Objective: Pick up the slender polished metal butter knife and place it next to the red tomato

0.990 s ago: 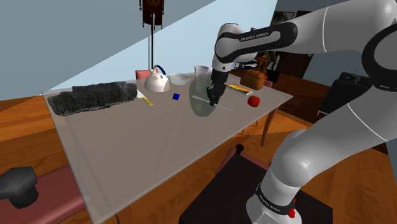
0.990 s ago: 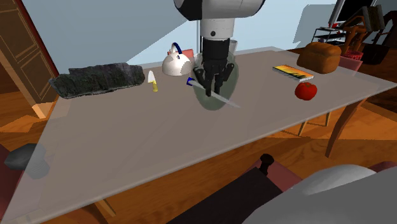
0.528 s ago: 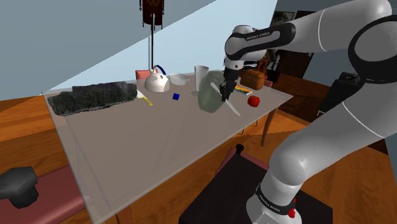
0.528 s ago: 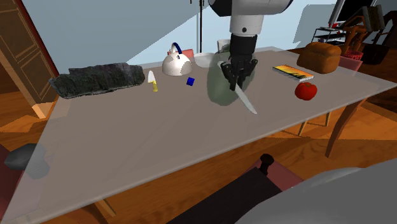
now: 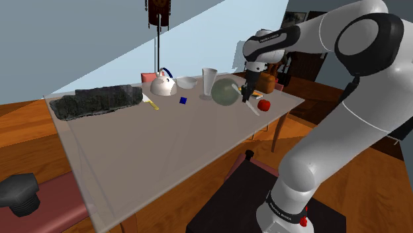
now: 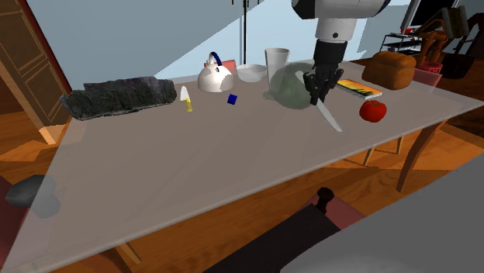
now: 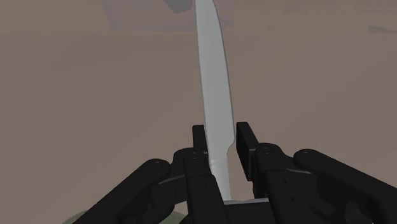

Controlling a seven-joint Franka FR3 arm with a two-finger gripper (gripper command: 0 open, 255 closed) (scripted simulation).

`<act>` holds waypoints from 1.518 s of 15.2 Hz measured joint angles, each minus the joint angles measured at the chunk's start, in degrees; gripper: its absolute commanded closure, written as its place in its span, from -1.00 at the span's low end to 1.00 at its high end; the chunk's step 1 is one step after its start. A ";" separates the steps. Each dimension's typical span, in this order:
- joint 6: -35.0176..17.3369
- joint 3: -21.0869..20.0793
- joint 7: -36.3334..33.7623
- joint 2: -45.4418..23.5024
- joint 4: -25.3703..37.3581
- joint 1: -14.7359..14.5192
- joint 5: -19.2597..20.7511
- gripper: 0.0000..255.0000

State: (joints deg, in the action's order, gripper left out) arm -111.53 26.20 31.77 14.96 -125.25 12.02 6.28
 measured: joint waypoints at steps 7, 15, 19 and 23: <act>1.35 6.78 11.60 -10.52 11.08 2.47 -4.42 1.00; -1.48 9.77 19.08 -18.49 14.77 5.02 -9.18 1.00; -4.57 9.77 19.80 -19.86 12.76 5.21 -10.13 1.00; -7.40 9.71 20.39 -20.88 10.74 5.35 -10.92 1.00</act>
State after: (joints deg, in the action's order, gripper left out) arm -118.93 35.91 52.15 -5.93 -114.51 17.38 -4.64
